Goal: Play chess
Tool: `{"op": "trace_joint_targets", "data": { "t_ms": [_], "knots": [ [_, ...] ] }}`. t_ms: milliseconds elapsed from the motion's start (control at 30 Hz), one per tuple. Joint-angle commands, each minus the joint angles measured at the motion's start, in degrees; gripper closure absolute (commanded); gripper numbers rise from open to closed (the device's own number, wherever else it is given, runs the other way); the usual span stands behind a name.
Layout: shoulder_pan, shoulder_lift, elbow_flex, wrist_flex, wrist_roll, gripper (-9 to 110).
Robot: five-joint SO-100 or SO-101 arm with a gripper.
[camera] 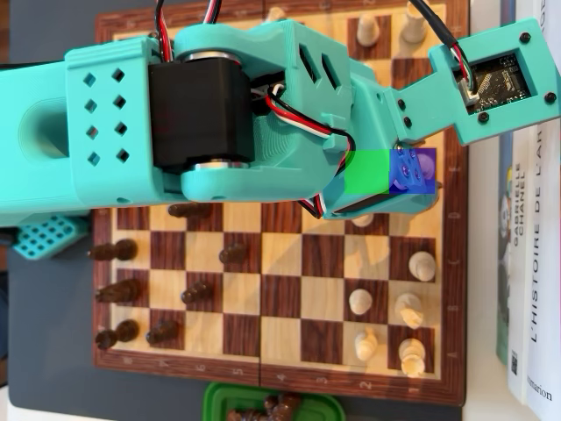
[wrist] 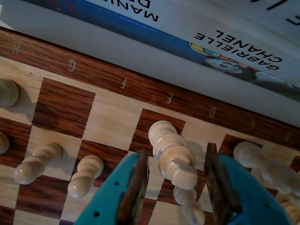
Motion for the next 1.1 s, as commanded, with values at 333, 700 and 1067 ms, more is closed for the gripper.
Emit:
{"op": "trace_joint_targets", "data": {
  "t_ms": [333, 700, 1067],
  "knots": [
    [0.79, 0.62, -2.37, -0.35, -0.26, 90],
    [1.23, 0.62, -2.37, -0.26, -0.26, 97],
    [0.79, 1.41, -0.44, -0.26, -0.26, 97]
  ]
}}
